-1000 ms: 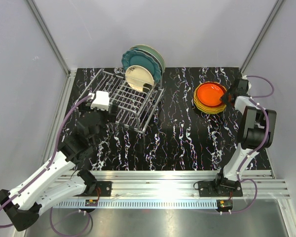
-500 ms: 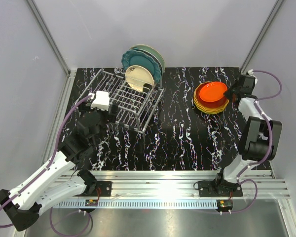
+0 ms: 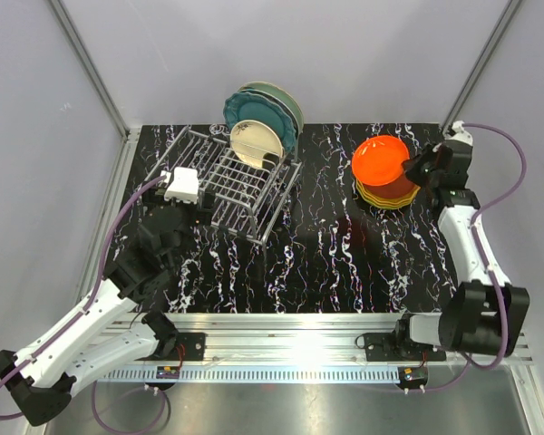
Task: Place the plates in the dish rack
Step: Insert the plate into the dish rack
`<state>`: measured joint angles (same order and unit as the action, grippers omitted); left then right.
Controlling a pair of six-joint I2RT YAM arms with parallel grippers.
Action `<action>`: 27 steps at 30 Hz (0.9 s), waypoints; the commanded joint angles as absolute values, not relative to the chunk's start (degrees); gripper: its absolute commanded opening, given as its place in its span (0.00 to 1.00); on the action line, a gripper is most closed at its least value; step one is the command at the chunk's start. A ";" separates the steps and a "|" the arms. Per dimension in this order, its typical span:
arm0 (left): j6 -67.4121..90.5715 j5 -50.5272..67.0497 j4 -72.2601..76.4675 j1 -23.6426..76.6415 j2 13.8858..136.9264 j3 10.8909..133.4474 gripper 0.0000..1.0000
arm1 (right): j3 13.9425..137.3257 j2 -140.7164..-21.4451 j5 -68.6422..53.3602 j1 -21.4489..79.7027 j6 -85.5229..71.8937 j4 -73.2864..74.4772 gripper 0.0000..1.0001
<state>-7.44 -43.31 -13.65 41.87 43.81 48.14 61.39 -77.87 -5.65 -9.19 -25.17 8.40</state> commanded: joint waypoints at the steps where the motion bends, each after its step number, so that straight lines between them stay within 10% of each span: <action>1: -6.68 -43.33 -11.60 41.57 42.89 48.25 0.99 | 59.68 -70.68 -6.60 -3.88 -20.76 3.53 0.00; 27: -7.29 -44.47 -11.16 41.66 43.51 47.99 0.99 | 58.97 -65.03 13.88 35.68 9.75 -18.10 0.00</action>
<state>-7.46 -43.42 -13.61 41.87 43.59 48.14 55.29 -63.75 8.51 33.32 3.73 -11.66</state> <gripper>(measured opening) 0.988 0.101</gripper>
